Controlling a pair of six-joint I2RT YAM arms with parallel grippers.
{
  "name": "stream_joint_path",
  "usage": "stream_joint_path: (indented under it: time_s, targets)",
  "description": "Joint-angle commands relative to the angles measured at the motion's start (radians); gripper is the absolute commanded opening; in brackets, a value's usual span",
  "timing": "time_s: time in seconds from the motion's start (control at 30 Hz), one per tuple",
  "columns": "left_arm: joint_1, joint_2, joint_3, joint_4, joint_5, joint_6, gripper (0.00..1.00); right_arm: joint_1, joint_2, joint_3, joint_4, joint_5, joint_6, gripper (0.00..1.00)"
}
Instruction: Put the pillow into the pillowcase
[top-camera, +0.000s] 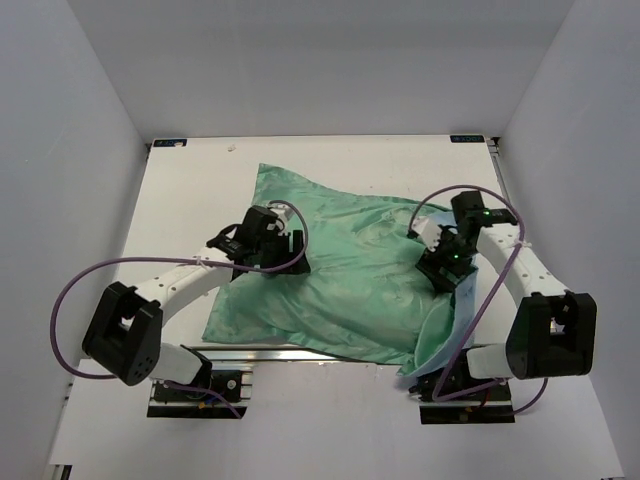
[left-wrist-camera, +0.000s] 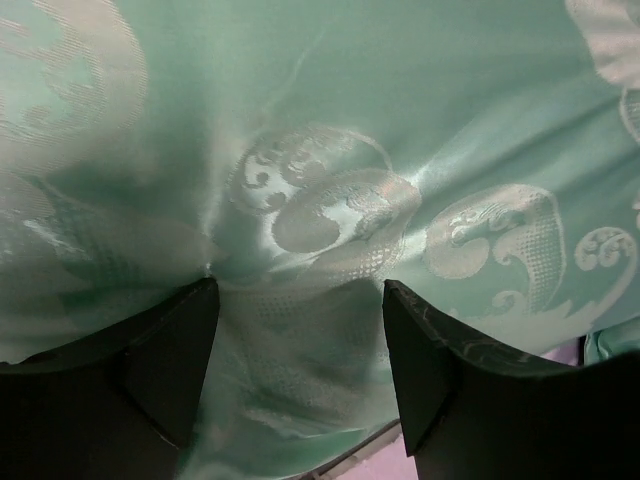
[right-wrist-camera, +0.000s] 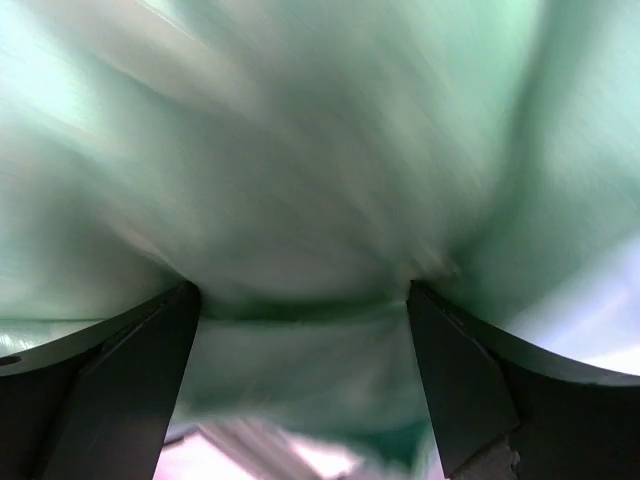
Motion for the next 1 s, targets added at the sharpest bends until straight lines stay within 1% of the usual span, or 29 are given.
stream_joint_path:
  time_s: [0.0, 0.03, 0.07, 0.17, 0.23, 0.37, 0.53, 0.6, 0.63, 0.67, 0.7, 0.73, 0.77, 0.8, 0.83, 0.97]
  targets:
    - [0.087, 0.003, -0.011, 0.006, 0.066, 0.017, 0.77, -0.117, 0.006, -0.009, 0.004, 0.175, -0.045, 0.89]
    - [0.140, 0.006, -0.022, 0.014, 0.091, 0.017, 0.77, -0.178, 0.009, 0.000, 0.014, 0.182, -0.051, 0.89]
    - [0.168, 0.019, -0.025, 0.025, 0.138, 0.016, 0.77, -0.201, 0.015, 0.003, 0.025, 0.202, -0.056, 0.89]
    - [0.266, 0.054, -0.033, 0.043, 0.221, 0.015, 0.77, -0.272, 0.063, 0.009, 0.063, 0.270, -0.065, 0.89]
    - [0.320, 0.071, -0.027, 0.043, 0.246, 0.014, 0.77, -0.298, 0.080, 0.017, 0.088, 0.293, -0.056, 0.89]
    - [0.403, 0.092, -0.021, 0.054, 0.275, 0.003, 0.77, -0.324, 0.124, 0.046, 0.233, 0.383, -0.016, 0.89]
    - [0.495, 0.108, -0.015, 0.052, 0.266, 0.005, 0.77, -0.358, 0.158, 0.172, 0.309, 0.405, 0.035, 0.89]
    - [0.558, 0.137, -0.016, 0.057, 0.284, 0.005, 0.78, -0.361, 0.175, 0.239, 0.320, 0.400, 0.039, 0.89]
    - [0.576, 0.149, -0.011, 0.063, 0.292, 0.002, 0.78, -0.363, 0.183, 0.267, 0.306, 0.373, 0.048, 0.90]
    - [0.640, 0.158, -0.011, 0.066, 0.301, 0.000, 0.77, -0.363, 0.183, 0.338, 0.280, 0.339, 0.055, 0.89]
    - [0.659, 0.164, -0.011, 0.083, 0.321, -0.006, 0.77, -0.361, 0.177, 0.374, 0.211, 0.287, 0.061, 0.90]
    - [0.674, 0.174, -0.013, 0.091, 0.330, -0.009, 0.77, -0.361, 0.163, 0.409, 0.170, 0.133, 0.061, 0.89]
    - [0.691, 0.174, -0.008, 0.097, 0.338, -0.011, 0.77, -0.361, 0.126, 0.460, 0.127, 0.048, 0.032, 0.89]
    - [0.693, 0.174, -0.001, 0.098, 0.344, -0.011, 0.77, -0.361, 0.103, 0.474, 0.060, -0.041, 0.010, 0.89]
    - [0.693, 0.174, 0.007, 0.094, 0.341, -0.008, 0.77, -0.361, 0.063, 0.483, 0.047, -0.154, -0.005, 0.90]
    - [0.696, 0.186, 0.068, 0.068, 0.316, 0.000, 0.77, -0.335, 0.037, 0.488, 0.067, -0.255, -0.004, 0.89]
